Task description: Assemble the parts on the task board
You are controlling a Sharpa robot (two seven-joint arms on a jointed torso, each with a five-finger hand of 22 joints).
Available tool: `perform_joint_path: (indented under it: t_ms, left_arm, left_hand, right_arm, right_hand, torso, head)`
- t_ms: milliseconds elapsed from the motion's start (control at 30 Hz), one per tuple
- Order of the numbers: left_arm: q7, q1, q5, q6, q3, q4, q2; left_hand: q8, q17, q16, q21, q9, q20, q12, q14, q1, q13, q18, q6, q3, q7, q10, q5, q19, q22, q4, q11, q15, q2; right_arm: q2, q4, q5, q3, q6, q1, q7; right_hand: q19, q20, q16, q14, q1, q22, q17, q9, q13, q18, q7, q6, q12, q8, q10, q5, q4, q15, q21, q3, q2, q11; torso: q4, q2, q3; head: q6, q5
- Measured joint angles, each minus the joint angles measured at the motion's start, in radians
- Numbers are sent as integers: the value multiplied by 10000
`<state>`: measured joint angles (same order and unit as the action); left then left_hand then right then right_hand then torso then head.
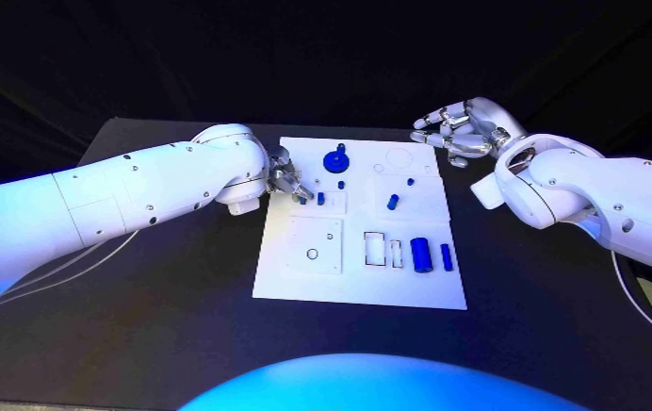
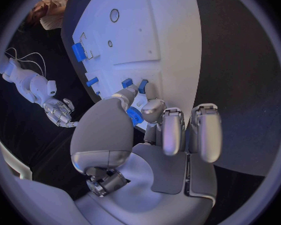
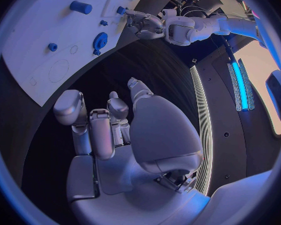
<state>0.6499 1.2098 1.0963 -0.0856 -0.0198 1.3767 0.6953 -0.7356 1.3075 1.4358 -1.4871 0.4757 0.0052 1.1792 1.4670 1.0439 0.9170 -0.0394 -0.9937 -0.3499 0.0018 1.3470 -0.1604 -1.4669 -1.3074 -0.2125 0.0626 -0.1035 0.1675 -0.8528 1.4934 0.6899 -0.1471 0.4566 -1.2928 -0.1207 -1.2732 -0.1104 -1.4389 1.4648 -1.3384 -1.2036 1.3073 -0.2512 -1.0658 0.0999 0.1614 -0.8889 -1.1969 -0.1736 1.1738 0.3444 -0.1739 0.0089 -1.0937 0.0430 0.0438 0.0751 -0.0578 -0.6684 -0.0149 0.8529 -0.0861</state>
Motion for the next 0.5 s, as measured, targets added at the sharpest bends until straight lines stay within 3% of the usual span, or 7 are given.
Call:
perform_joint_path:
  t_ms: [200, 500]
  left_arm:
    - [2, 1, -14, -4, 0, -6, -3]
    - [2, 1, -43, 11, 0, -8, -5]
  left_hand:
    - [0, 0, 0, 0, 37, 0, 0, 0, -58, 32, 0, -36, 506, 36, 4, 0, 0, 0, -178, -3, 0, -58]
    - [0, -1, 0, 0, 46, 0, 0, 0, -20, 43, 0, -36, 733, 36, 35, 39, 0, 0, -259, -35, 0, -96]
  right_arm:
    - [2, -1, -1, 0, 0, 0, 0]
    - [6, -3, -2, 0, 0, 0, 0]
  right_hand:
    - [0, 0, 0, 0, 0, 0, 9, 0, 0, 0, 0, 0, 0, 0, 0, 0, 0, 0, 0, 0, 0, 0]
    - [0, 0, 0, 0, 0, 0, 8, 0, 0, 0, 0, 0, 0, 0, 0, 0, 0, 0, 0, 0, 0, 0]
  torso:
    - [1, -1, 3]
    - [1, -1, 3]
  head:
    - [1, 0]
    - [-9, -5]
